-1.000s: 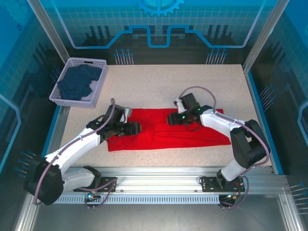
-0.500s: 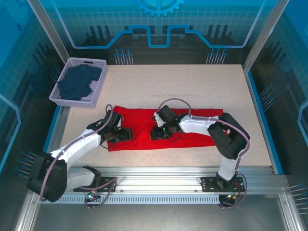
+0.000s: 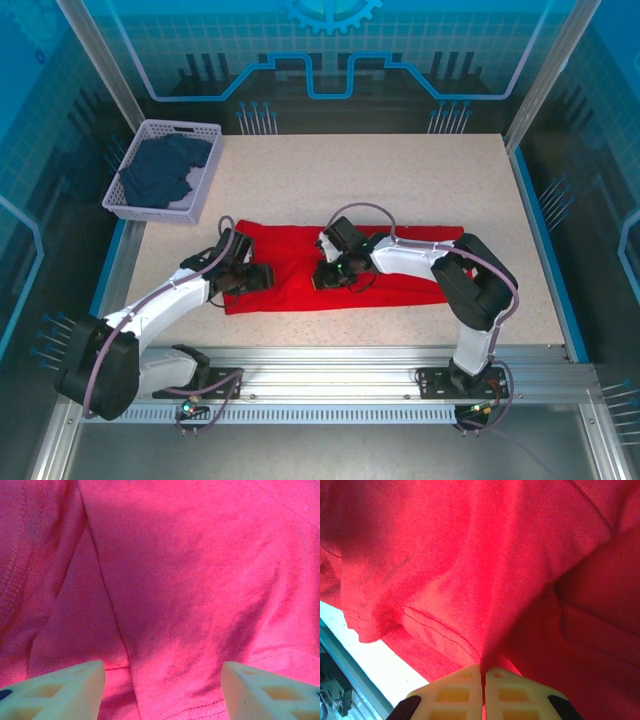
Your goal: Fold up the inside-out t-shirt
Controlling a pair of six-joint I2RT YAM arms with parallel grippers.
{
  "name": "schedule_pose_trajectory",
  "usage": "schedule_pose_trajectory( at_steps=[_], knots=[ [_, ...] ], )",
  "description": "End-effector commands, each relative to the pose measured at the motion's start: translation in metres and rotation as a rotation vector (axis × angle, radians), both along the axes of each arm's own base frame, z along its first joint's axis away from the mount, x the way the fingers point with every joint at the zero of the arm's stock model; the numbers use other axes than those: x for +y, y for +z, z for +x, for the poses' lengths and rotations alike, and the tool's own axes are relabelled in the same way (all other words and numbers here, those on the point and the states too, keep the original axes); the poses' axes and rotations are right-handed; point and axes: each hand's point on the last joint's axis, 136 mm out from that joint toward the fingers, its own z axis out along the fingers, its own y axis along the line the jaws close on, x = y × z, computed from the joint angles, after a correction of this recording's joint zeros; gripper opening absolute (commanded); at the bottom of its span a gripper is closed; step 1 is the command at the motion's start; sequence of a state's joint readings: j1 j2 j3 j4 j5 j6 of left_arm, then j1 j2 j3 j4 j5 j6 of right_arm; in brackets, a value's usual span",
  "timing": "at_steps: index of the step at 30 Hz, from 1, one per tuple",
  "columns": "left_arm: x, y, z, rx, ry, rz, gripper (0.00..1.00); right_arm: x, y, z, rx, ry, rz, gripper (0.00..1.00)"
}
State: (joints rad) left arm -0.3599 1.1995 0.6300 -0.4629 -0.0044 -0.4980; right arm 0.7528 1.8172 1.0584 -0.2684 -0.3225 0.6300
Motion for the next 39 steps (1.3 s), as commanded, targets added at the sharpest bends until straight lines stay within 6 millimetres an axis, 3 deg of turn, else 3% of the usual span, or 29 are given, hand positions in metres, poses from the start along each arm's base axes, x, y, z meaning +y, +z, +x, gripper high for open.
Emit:
schedule_pose_trajectory(
  at_steps=[1,7,13,18,22,26,31,39],
  knots=[
    [0.004,0.010,0.006,-0.036,-0.006,0.025,0.64,-0.009,0.005,-0.019,0.068,-0.008,-0.029,0.08],
    [0.005,0.021,0.012,-0.058,-0.027,0.050,0.65,-0.024,-0.009,-0.028,0.145,-0.034,-0.097,0.16],
    [0.014,0.025,0.017,-0.075,-0.015,0.102,0.67,-0.030,0.020,-0.014,0.031,0.008,-0.127,0.37],
    [0.038,0.030,0.030,-0.132,0.096,0.116,0.80,-0.003,0.048,0.005,-0.126,0.070,-0.024,0.45],
    [0.052,0.022,0.050,-0.127,0.188,0.020,0.87,0.018,0.052,0.019,-0.154,0.078,0.044,0.50],
    [0.066,0.005,0.064,-0.058,0.196,0.073,0.93,0.020,0.047,0.020,-0.153,0.104,0.042,0.53],
    [0.062,-0.015,0.077,0.011,0.157,0.086,0.98,0.007,0.039,0.023,-0.138,0.085,0.043,0.56],
    [0.037,-0.037,0.085,0.085,0.063,0.064,0.99,-0.011,0.035,0.030,-0.116,0.033,0.069,0.57]
  ],
)
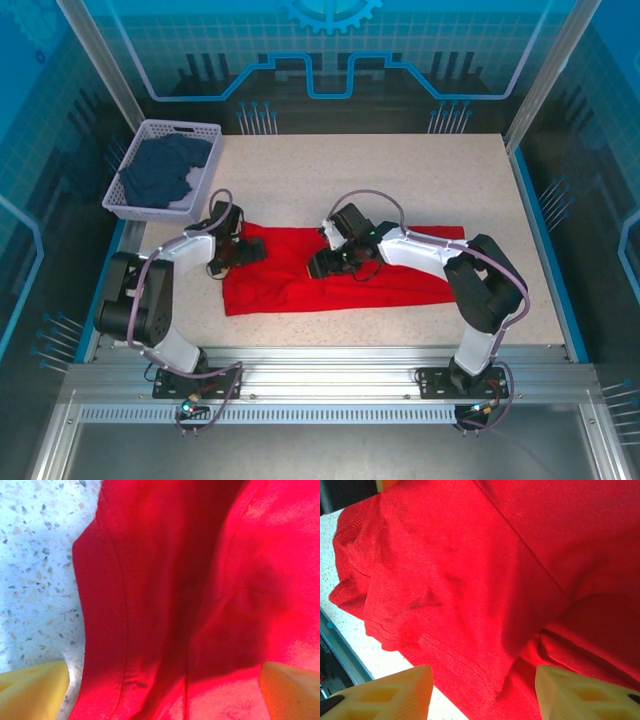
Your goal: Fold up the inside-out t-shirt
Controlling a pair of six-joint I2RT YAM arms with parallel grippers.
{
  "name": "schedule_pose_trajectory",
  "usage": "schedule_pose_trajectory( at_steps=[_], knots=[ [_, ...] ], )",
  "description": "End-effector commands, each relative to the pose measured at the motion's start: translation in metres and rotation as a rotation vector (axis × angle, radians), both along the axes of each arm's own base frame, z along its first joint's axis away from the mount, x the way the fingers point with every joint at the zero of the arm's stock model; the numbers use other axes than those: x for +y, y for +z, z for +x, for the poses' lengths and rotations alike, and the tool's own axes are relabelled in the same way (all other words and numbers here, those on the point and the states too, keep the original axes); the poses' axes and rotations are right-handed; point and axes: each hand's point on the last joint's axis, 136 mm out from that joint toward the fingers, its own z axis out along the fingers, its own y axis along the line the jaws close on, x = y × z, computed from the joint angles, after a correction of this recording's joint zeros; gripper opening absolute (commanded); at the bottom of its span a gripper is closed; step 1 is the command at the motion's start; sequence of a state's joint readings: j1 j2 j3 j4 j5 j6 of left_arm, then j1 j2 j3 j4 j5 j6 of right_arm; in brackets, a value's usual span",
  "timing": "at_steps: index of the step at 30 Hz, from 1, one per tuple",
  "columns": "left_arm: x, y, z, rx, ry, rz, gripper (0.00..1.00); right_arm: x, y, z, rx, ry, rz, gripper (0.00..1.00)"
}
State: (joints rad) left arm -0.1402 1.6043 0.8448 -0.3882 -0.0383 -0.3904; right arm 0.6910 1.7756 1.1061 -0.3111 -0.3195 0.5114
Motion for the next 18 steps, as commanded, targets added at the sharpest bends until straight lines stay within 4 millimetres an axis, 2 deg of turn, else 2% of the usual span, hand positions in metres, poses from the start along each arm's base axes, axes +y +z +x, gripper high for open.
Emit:
schedule_pose_trajectory(
  at_steps=[1,7,12,18],
  knots=[
    [-0.022,-0.003,0.007,0.013,-0.087,-0.028,0.98,-0.001,0.006,0.003,-0.003,-0.002,0.048,0.57],
    [-0.052,-0.014,-0.007,0.060,-0.170,-0.004,0.91,-0.006,0.002,0.003,0.010,-0.015,0.047,0.57],
    [-0.075,-0.016,-0.017,0.059,-0.228,-0.011,0.79,-0.006,-0.001,0.004,0.022,-0.017,0.047,0.57],
    [-0.076,-0.031,-0.020,0.087,-0.226,-0.004,0.57,-0.005,-0.002,0.004,0.032,-0.016,0.047,0.57]
  ],
)
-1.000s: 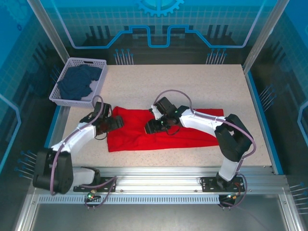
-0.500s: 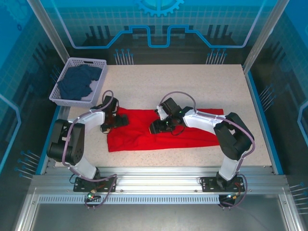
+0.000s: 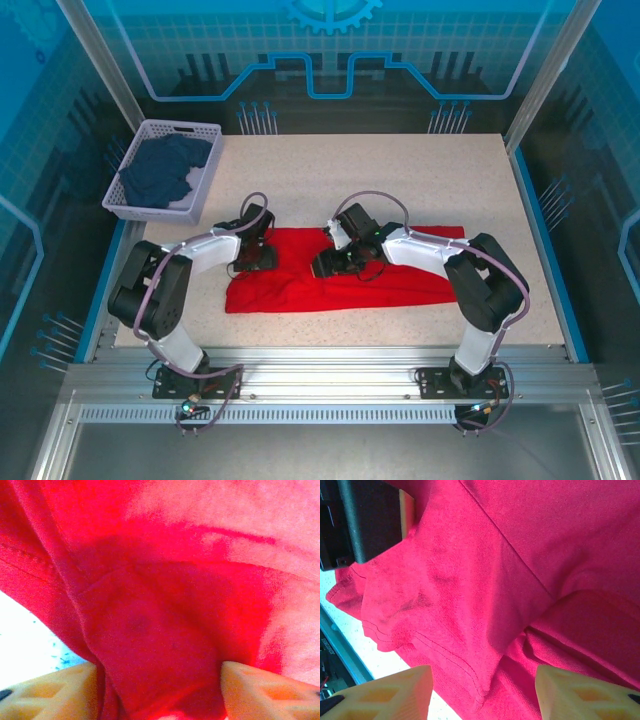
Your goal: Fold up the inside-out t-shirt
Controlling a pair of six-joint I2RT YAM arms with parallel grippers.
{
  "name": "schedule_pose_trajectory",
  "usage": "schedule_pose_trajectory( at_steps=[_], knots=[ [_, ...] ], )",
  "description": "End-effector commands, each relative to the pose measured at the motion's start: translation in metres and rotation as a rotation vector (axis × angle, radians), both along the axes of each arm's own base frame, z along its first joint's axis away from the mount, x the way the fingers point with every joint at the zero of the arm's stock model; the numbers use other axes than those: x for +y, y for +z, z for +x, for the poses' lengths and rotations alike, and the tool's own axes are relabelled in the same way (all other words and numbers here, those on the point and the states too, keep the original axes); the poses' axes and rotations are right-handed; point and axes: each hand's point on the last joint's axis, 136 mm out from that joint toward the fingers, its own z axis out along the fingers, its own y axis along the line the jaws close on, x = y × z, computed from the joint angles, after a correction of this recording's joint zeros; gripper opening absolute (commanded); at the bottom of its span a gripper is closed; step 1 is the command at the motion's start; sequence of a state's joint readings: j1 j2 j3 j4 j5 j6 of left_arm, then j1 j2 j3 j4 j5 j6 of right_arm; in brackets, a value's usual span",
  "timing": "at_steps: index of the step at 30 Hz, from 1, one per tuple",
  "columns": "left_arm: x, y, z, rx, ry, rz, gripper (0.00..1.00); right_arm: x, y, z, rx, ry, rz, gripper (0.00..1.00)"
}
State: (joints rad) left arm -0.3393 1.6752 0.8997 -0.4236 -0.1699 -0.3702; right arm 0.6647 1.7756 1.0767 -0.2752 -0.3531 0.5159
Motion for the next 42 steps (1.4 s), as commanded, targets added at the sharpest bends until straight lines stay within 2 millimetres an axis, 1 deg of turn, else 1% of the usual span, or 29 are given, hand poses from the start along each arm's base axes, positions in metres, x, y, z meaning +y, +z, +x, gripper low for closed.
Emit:
schedule_pose_trajectory(
  at_steps=[1,4,9,11,12,15,18,24,27,30,33,37,39,40,42],
  knots=[
    [-0.033,-0.023,-0.015,0.081,-0.043,-0.138,0.53,-0.001,0.002,0.001,0.014,-0.005,0.016,0.57],
    [-0.029,-0.023,-0.014,0.062,-0.036,-0.129,0.41,-0.003,0.000,0.000,0.015,-0.009,0.007,0.57],
    [-0.024,-0.018,-0.009,0.035,-0.022,-0.188,0.19,-0.004,-0.001,-0.001,0.021,-0.009,0.002,0.57],
    [-0.023,-0.017,-0.009,0.035,-0.017,-0.228,0.04,-0.006,0.001,0.000,0.015,-0.011,-0.005,0.57],
    [-0.021,-0.015,-0.009,0.033,-0.009,-0.243,0.00,-0.007,0.003,0.001,0.009,-0.012,-0.012,0.57],
    [-0.007,-0.006,-0.007,0.013,0.036,-0.278,0.00,-0.017,0.011,0.007,-0.017,-0.023,-0.031,0.57],
    [0.009,0.010,-0.005,-0.005,0.080,-0.266,0.00,-0.036,0.015,0.014,-0.040,-0.045,-0.066,0.57],
    [0.025,0.039,0.004,-0.001,0.115,-0.198,0.00,-0.087,0.017,0.040,-0.049,-0.150,-0.109,0.58],
    [0.041,0.053,0.004,0.028,0.121,-0.110,0.00,-0.115,0.020,0.049,-0.074,-0.201,-0.146,0.58],
    [0.064,0.069,0.003,0.054,0.127,-0.017,0.00,-0.144,0.021,0.055,-0.096,-0.263,-0.204,0.59],
    [0.095,0.088,0.001,0.077,0.129,0.092,0.00,-0.169,0.022,0.060,-0.105,-0.328,-0.223,0.59],
    [0.137,0.112,-0.003,0.100,0.124,0.229,0.00,-0.183,0.017,0.061,-0.098,-0.347,-0.258,0.59],
    [0.153,0.123,-0.002,0.096,0.126,0.288,0.00,-0.182,0.012,0.063,-0.092,-0.338,-0.265,0.59],
    [0.154,0.128,0.000,0.082,0.115,0.297,0.00,-0.179,0.010,0.064,-0.085,-0.329,-0.257,0.58],
    [0.151,0.135,0.006,0.047,0.109,0.274,0.00,-0.168,0.005,0.067,-0.062,-0.308,-0.220,0.56]
  ],
)
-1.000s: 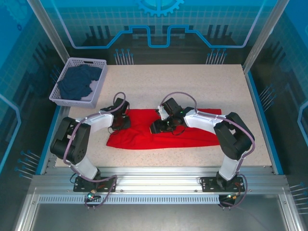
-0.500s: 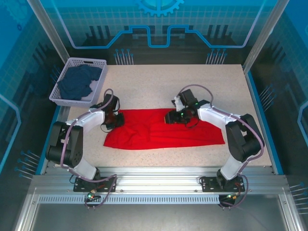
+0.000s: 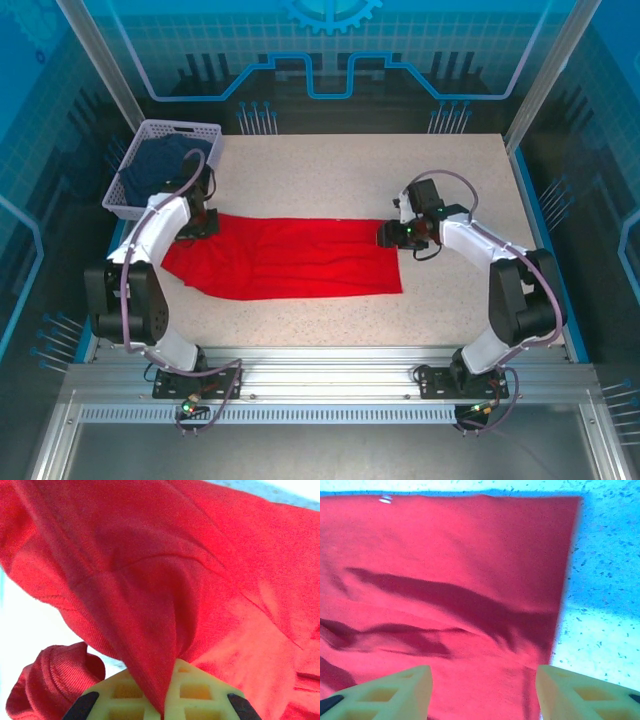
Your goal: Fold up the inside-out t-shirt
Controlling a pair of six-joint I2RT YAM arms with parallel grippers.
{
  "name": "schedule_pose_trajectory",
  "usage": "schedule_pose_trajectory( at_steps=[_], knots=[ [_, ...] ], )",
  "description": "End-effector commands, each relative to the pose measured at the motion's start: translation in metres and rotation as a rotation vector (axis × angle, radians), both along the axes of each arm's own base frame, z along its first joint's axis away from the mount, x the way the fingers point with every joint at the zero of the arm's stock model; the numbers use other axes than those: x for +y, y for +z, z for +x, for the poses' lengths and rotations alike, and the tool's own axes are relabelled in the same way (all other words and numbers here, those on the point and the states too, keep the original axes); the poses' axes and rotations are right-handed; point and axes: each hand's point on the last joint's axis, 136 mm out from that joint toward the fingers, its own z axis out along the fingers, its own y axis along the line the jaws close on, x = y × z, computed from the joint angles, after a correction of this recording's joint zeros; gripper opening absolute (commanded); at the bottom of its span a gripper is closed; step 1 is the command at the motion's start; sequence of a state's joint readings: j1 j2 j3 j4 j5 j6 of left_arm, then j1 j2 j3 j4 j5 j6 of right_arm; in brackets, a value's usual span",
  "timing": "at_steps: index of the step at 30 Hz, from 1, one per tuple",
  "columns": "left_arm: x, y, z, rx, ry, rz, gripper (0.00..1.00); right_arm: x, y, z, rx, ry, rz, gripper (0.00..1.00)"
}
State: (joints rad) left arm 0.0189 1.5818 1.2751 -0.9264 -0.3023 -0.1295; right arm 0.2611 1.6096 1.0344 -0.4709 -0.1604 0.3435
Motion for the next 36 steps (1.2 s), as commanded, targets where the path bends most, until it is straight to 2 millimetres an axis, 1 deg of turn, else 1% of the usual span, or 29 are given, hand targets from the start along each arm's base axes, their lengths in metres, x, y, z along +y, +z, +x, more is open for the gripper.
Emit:
schedule_pose_trajectory(
  at_steps=[1,4,5,7,12,15,17,21,23,26,30,32,36],
  knots=[
    [0.006,0.023,-0.006,0.001,-0.055,0.049,0.00,0.014,-0.012,0.000,0.049,0.048,0.031,0.55],
    [-0.003,0.025,0.001,-0.021,-0.068,0.003,0.00,0.035,-0.015,0.004,0.055,0.093,0.047,0.53],
    [-0.003,0.025,0.002,-0.023,-0.072,0.004,0.00,0.042,-0.014,0.005,0.052,0.105,0.051,0.52],
    [-0.002,0.026,0.004,-0.029,-0.079,0.008,0.00,0.049,-0.016,0.008,0.053,0.118,0.041,0.51],
    [-0.007,0.032,0.012,-0.062,-0.093,-0.016,0.00,0.047,-0.034,0.011,0.082,0.109,-0.011,0.44],
    [-0.012,0.036,0.015,-0.081,-0.104,-0.039,0.00,0.044,-0.050,0.010,0.125,0.099,-0.035,0.42],
    [-0.015,0.042,0.015,-0.094,-0.109,-0.057,0.00,0.041,-0.059,0.007,0.155,0.092,-0.051,0.40],
    [-0.024,0.059,0.013,-0.130,-0.117,-0.092,0.00,0.032,-0.069,-0.004,0.192,0.078,-0.085,0.40],
    [-0.035,0.065,0.012,-0.147,-0.139,-0.110,0.00,0.027,-0.072,-0.006,0.203,0.069,-0.089,0.40],
    [-0.058,0.073,0.010,-0.146,-0.188,-0.130,0.00,0.025,-0.072,-0.007,0.204,0.065,-0.087,0.40],
    [-0.096,0.079,0.009,-0.122,-0.239,-0.159,0.00,0.026,-0.069,-0.006,0.203,0.060,-0.053,0.41],
    [-0.114,0.078,0.007,-0.099,-0.251,-0.169,0.00,0.027,-0.067,-0.005,0.198,0.060,-0.045,0.41],
    [-0.160,0.070,0.004,-0.050,-0.315,-0.162,0.00,0.033,-0.063,-0.002,0.191,0.062,0.003,0.43]
  ],
)
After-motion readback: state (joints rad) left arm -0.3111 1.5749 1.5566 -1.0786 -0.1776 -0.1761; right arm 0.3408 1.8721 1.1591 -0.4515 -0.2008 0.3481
